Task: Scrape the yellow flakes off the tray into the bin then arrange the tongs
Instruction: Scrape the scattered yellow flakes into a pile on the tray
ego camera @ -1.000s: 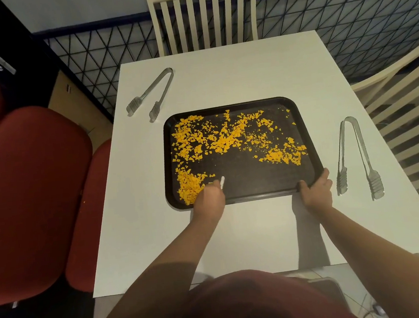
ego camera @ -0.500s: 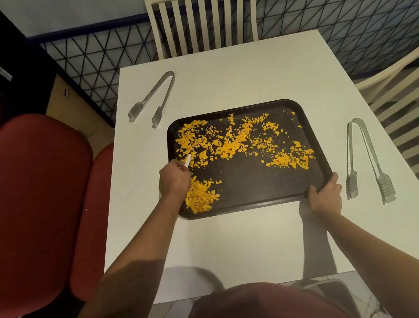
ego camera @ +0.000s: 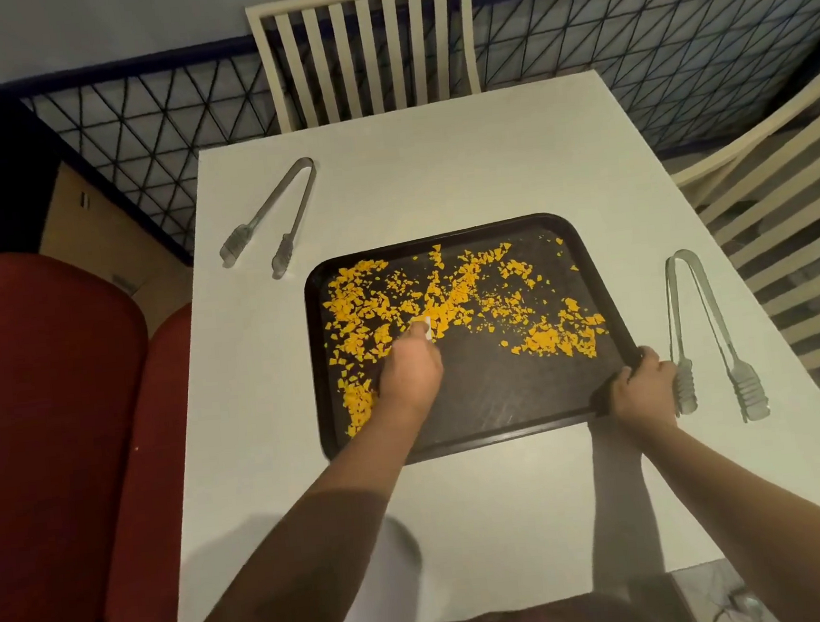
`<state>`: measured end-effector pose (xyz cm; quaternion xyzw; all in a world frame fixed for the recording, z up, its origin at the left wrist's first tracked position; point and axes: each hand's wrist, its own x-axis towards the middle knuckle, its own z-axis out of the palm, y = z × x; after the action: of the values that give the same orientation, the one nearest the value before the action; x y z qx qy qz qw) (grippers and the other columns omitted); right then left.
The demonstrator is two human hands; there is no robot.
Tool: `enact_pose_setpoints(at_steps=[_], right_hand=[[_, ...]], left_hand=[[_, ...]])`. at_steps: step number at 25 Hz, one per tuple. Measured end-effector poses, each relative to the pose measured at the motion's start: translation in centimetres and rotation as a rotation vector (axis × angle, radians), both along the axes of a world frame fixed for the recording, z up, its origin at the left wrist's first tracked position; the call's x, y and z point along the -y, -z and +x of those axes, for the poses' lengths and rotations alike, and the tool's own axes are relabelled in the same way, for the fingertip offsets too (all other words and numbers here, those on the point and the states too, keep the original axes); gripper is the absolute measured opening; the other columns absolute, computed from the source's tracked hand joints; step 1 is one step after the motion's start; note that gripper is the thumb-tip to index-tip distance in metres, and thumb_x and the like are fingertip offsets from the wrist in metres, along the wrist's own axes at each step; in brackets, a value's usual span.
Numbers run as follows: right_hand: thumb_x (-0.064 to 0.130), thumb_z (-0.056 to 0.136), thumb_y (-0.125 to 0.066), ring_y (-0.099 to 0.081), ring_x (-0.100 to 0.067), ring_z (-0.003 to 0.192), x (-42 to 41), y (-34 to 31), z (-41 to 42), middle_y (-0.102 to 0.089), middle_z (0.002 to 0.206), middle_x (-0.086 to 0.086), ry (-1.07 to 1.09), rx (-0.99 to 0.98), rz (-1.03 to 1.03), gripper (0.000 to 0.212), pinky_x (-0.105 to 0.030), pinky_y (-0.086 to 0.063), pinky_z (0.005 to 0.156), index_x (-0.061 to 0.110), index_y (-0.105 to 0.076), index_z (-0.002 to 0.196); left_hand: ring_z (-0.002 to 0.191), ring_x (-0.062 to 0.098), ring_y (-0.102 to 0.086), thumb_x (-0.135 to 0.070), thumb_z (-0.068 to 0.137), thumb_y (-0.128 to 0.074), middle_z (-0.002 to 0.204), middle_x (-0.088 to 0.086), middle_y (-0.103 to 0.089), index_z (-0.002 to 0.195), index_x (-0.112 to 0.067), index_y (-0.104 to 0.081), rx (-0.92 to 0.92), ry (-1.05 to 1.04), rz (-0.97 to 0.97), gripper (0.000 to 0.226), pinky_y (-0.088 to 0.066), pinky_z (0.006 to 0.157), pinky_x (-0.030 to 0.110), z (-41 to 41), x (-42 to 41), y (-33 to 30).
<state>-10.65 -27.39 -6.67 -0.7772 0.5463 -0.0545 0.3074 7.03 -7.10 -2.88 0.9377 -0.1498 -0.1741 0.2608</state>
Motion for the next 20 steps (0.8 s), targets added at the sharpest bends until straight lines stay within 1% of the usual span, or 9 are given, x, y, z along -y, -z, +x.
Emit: enact_pose_setpoints(at_steps=[2, 4, 7, 10, 13, 15, 17, 19, 20], right_hand=[[0.010, 0.093, -0.038, -0.044, -0.044, 0.109, 0.9, 0.0, 0.5, -0.036, 0.127, -0.026, -0.071, 0.006, -0.047, 0.042, -0.043, -0.037, 0.094, 0.000, -0.035, 0.134], [0.010, 0.093, -0.038, -0.044, -0.041, 0.109, 1.8, 0.0, 1.1, -0.037, 0.124, -0.024, -0.141, 0.019, -0.066, 0.041, -0.041, -0.037, 0.094, 0.001, -0.036, 0.133], [0.011, 0.094, -0.037, -0.047, -0.040, 0.107, 2.9, -0.1, 2.0, -0.039, 0.123, -0.021, -0.222, 0.021, -0.079, 0.039, -0.042, -0.040, 0.091, 0.004, -0.037, 0.132], [0.014, 0.095, -0.036, -0.049, -0.038, 0.105, 3.8, -0.1, 2.6, -0.043, 0.122, -0.019, -0.286, 0.003, -0.099, 0.037, -0.043, -0.042, 0.086, 0.007, -0.039, 0.131], [0.020, 0.095, -0.033, -0.053, -0.038, 0.100, 4.7, -0.1, 2.7, -0.048, 0.121, -0.017, -0.334, -0.007, -0.100, 0.032, -0.041, -0.043, 0.079, 0.012, -0.042, 0.124], [0.023, 0.095, -0.032, -0.055, -0.039, 0.097, 5.1, -0.1, 3.0, -0.050, 0.123, -0.016, -0.343, -0.020, -0.112, 0.031, -0.042, -0.044, 0.077, 0.015, -0.043, 0.123], [0.025, 0.095, -0.031, -0.056, -0.039, 0.096, 5.3, 0.0, 3.5, -0.050, 0.125, -0.014, -0.339, -0.039, -0.123, 0.031, -0.043, -0.044, 0.076, 0.017, -0.043, 0.123], [0.026, 0.095, -0.031, -0.057, -0.040, 0.095, 5.5, 0.1, 3.9, -0.051, 0.126, -0.012, -0.324, -0.044, -0.136, 0.031, -0.042, -0.044, 0.076, 0.019, -0.042, 0.124], [0.026, 0.095, -0.031, -0.058, -0.040, 0.093, 5.5, 0.2, 3.9, -0.052, 0.125, -0.012, -0.319, -0.037, -0.140, 0.031, -0.041, -0.043, 0.075, 0.020, -0.042, 0.123]], left_hand=[[0.089, 0.034, -0.064, -0.015, 0.095, -0.039, 0.102, 0.017, -0.065, 0.125, -0.011, -0.045, 0.044, 0.109, 0.076, 0.031, -0.050, 0.069, 0.038, -1.1, 2.5, 0.7], [0.088, 0.034, -0.065, -0.015, 0.096, -0.037, 0.100, 0.016, -0.066, 0.126, -0.012, -0.041, 0.071, 0.165, 0.134, 0.030, -0.047, 0.065, 0.037, -1.6, 4.8, 1.5], [0.082, 0.032, -0.066, -0.011, 0.097, -0.035, 0.096, 0.014, -0.067, 0.121, -0.009, -0.038, 0.050, 0.193, 0.212, 0.025, -0.043, 0.058, 0.035, -1.4, 6.7, 2.2], [0.077, 0.030, -0.067, -0.008, 0.096, -0.037, 0.088, 0.012, -0.069, 0.118, -0.007, -0.040, 0.035, 0.110, 0.258, 0.022, -0.041, 0.054, 0.031, -0.7, 6.4, 2.6], [0.079, 0.030, -0.068, -0.006, 0.096, -0.038, 0.086, 0.014, -0.070, 0.117, -0.005, -0.043, 0.034, -0.036, 0.276, 0.022, -0.044, 0.055, 0.031, -0.6, 4.4, 2.7], [0.084, 0.031, -0.068, -0.005, 0.096, -0.036, 0.090, 0.015, -0.069, 0.116, -0.004, -0.043, 0.021, -0.127, 0.304, 0.022, -0.047, 0.059, 0.033, -0.8, 2.5, 2.8], [0.090, 0.031, -0.068, -0.007, 0.096, -0.035, 0.096, 0.015, -0.068, 0.121, -0.005, -0.040, -0.033, -0.210, 0.350, 0.025, -0.052, 0.066, 0.035, -1.1, 0.7, 2.8], [0.094, 0.030, -0.067, -0.010, 0.097, -0.035, 0.100, 0.013, -0.067, 0.126, -0.006, -0.038, -0.065, -0.281, 0.382, 0.030, -0.053, 0.071, 0.035, -1.4, -0.2, 2.8], [0.094, 0.030, -0.067, -0.013, 0.098, -0.035, 0.100, 0.013, -0.067, 0.127, -0.006, -0.038, -0.063, -0.301, 0.382, 0.030, -0.052, 0.071, 0.034, -1.5, 0.0, 2.6]])
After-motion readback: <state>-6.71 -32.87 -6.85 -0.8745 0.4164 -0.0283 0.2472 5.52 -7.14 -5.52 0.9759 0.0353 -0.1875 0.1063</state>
